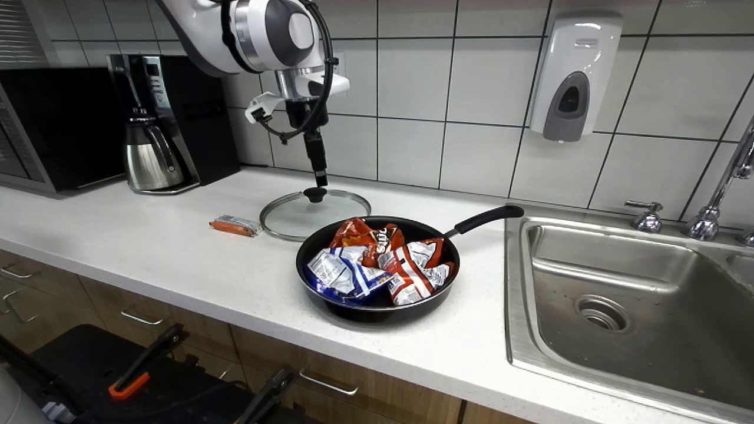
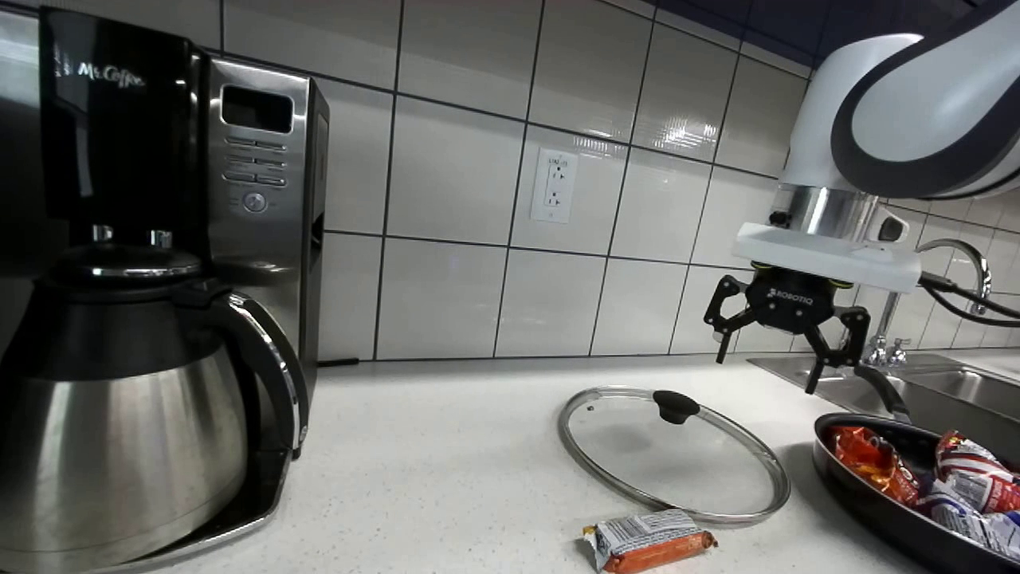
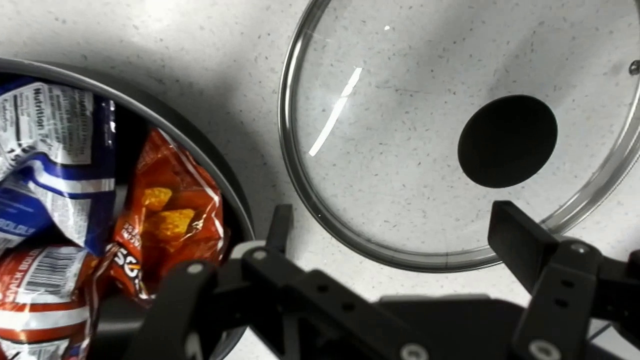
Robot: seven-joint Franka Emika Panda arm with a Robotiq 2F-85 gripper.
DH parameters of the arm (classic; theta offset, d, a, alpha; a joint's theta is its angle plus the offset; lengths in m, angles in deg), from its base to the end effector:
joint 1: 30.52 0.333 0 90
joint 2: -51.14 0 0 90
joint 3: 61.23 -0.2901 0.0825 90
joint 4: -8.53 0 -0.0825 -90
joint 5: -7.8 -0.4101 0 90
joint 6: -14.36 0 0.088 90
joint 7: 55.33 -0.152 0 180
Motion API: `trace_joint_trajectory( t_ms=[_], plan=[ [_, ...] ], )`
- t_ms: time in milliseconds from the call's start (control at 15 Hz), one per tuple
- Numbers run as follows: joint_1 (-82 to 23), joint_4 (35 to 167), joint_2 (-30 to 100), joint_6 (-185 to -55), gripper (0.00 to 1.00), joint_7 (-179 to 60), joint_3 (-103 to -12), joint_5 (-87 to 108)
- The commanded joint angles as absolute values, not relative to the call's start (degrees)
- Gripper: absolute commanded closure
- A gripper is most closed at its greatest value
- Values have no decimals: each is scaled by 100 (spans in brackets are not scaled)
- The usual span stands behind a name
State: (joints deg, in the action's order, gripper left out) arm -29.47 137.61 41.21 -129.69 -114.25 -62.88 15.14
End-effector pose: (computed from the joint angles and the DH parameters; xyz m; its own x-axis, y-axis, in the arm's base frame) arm 0.5632 0.0246 0.2055 0.6308 -0.7680 0.1110 -0.7702 -0.6371 -0.0313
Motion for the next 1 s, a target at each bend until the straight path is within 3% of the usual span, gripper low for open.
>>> trace_joint_trajectory(
  t_ms=[0, 933],
  plan=[
    [-2845, 13293, 3698, -13005, 0, -10627, -6284, 1127],
    [-2619, 12021, 2491, -12537, 0, -8524, -6291, 139]
  ],
)
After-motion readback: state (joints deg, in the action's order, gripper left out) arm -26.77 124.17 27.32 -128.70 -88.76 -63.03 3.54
